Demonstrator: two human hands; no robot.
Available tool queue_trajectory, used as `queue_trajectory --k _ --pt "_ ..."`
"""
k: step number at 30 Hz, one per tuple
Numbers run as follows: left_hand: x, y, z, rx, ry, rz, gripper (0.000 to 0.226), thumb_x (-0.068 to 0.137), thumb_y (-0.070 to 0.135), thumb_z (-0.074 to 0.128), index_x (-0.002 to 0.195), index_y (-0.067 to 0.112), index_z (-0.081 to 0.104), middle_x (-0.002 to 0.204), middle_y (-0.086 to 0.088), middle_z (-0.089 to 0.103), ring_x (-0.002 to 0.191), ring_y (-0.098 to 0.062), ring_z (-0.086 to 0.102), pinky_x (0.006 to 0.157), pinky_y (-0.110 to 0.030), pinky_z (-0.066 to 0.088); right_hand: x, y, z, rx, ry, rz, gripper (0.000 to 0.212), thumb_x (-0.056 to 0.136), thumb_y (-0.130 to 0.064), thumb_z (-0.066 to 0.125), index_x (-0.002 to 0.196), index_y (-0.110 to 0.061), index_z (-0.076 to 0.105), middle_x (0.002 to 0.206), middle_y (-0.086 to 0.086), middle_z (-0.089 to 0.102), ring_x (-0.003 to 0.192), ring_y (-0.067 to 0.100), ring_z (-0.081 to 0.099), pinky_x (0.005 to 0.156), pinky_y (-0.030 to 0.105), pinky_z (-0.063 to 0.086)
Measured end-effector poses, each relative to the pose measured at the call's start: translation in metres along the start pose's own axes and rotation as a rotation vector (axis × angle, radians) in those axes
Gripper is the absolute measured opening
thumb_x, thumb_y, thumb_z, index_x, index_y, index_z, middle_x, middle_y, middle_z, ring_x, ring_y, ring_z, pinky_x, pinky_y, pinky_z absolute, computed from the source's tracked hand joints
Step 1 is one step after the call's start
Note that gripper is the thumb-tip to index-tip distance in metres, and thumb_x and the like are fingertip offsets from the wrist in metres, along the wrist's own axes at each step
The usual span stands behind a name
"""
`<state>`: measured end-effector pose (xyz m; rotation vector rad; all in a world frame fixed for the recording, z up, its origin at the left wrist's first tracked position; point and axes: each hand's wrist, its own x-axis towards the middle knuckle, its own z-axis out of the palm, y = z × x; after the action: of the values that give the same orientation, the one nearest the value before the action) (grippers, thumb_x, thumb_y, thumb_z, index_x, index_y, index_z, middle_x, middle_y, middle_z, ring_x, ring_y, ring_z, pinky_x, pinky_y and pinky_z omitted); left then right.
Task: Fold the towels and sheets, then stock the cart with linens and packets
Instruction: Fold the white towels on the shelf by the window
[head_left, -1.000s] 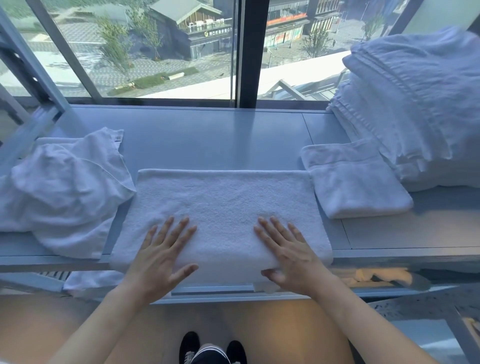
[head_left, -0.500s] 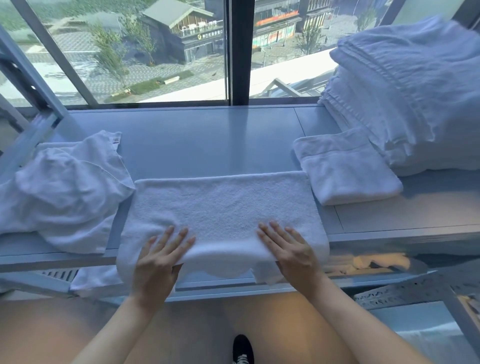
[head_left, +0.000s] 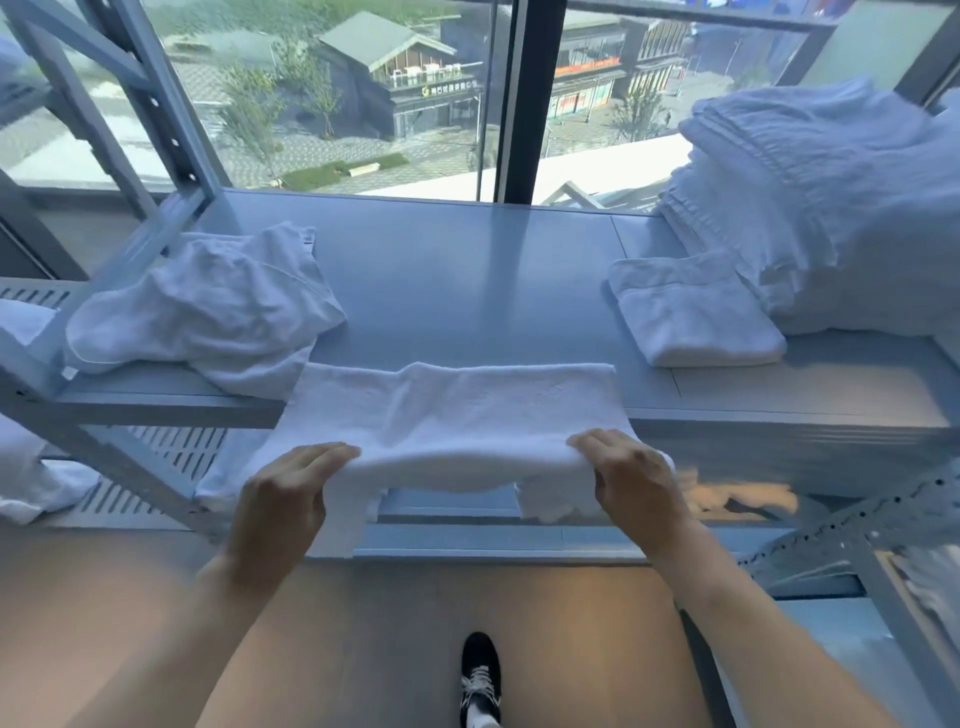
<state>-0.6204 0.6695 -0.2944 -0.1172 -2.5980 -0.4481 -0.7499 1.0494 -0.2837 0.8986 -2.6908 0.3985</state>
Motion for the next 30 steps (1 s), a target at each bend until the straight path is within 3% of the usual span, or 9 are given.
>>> queue_trajectory --k 4,7,10,13,17,21,24,27,30 --pt "-0.025 -0.007 -0.03 0.037 0.034 -0.081 0.041 0.075 -0.018 0.074 0.108 0.007 0.075 0.102 -0.009 0.076 0.084 -0.034 0.073 0.069 -0.043 0.059 -0.018 -0.013 -0.027 0.0 0.004 0.042 0.038 0.073 0.01 0.074 0.105 -0.01 0.073 0.09 0.005 0.074 0.08 0.033 0.071 0.062 0.038 0.056" --pt "-0.035 -0.004 -0.046 0.057 0.119 -0.105 0.021 0.089 -0.003 0.067 0.105 0.008 0.073 0.096 -0.01 0.075 0.076 -0.036 0.072 0.062 -0.044 0.058 -0.031 -0.016 -0.043 -0.044 0.061 0.05 0.016 0.083 -0.019 0.076 0.098 -0.017 0.072 0.085 0.002 0.074 0.075 0.03 0.072 0.059 0.033 0.052" --pt "-0.036 0.0 -0.059 0.063 0.156 -0.118 0.015 0.094 0.02 0.067 0.104 0.009 0.072 0.09 -0.01 0.073 0.072 -0.036 0.069 0.058 -0.043 0.055 -0.04 -0.01 -0.055 -0.084 0.08 0.106 0.025 0.091 -0.046 0.061 0.091 -0.022 0.069 0.077 -0.003 0.07 0.07 0.029 0.069 0.056 0.033 0.049" --pt "-0.03 -0.001 -0.061 0.076 0.134 -0.127 0.026 0.094 0.035 0.064 0.101 0.011 0.071 0.086 -0.006 0.072 0.071 -0.033 0.067 0.055 -0.041 0.053 -0.042 -0.003 -0.058 -0.068 0.059 0.136 0.013 0.092 -0.03 0.061 0.097 -0.021 0.068 0.083 -0.001 0.071 0.077 0.031 0.069 0.064 0.034 0.049" --pt "-0.011 -0.01 -0.047 0.073 0.143 -0.104 0.012 0.095 0.012 0.067 0.107 0.013 0.07 0.094 -0.007 0.073 0.08 -0.037 0.068 0.065 -0.044 0.053 -0.029 0.013 -0.051 -0.083 0.006 0.172 0.036 0.077 0.009 0.064 0.101 -0.017 0.069 0.088 0.006 0.07 0.081 0.035 0.065 0.07 0.033 0.041" --pt "0.025 -0.023 -0.024 0.1 0.087 -0.086 0.04 0.08 -0.012 0.064 0.109 0.015 0.069 0.099 -0.006 0.072 0.085 -0.036 0.066 0.072 -0.044 0.052 -0.002 0.038 -0.044 -0.063 -0.045 0.225 0.011 0.088 -0.004 0.07 0.089 -0.013 0.065 0.079 0.006 0.067 0.076 0.037 0.064 0.062 0.032 0.034" --pt "0.058 -0.033 -0.006 0.088 0.038 -0.117 0.06 0.065 -0.023 0.06 0.111 0.015 0.069 0.103 -0.007 0.072 0.092 -0.036 0.065 0.074 -0.046 0.054 0.027 0.063 -0.035 -0.069 -0.015 0.247 0.014 0.088 -0.016 0.078 0.084 -0.014 0.065 0.076 0.006 0.067 0.073 0.037 0.065 0.06 0.031 0.032" --pt "0.099 -0.04 0.011 0.086 0.013 -0.141 0.061 0.062 -0.019 0.053 0.111 0.014 0.068 0.104 -0.009 0.071 0.094 -0.038 0.064 0.075 -0.047 0.054 0.064 0.086 -0.021 -0.055 -0.042 0.257 0.008 0.089 -0.006 0.069 0.086 -0.01 0.063 0.079 0.01 0.066 0.077 0.039 0.064 0.059 0.036 0.041" --pt "0.141 -0.048 0.028 0.114 0.024 -0.148 0.055 0.064 -0.004 0.041 0.109 0.014 0.067 0.103 -0.01 0.071 0.096 -0.038 0.064 0.076 -0.049 0.052 0.104 0.107 -0.005 -0.031 -0.07 0.266 0.017 0.081 0.011 0.055 0.084 -0.005 0.059 0.08 0.013 0.062 0.08 0.039 0.06 0.064 0.041 0.045"
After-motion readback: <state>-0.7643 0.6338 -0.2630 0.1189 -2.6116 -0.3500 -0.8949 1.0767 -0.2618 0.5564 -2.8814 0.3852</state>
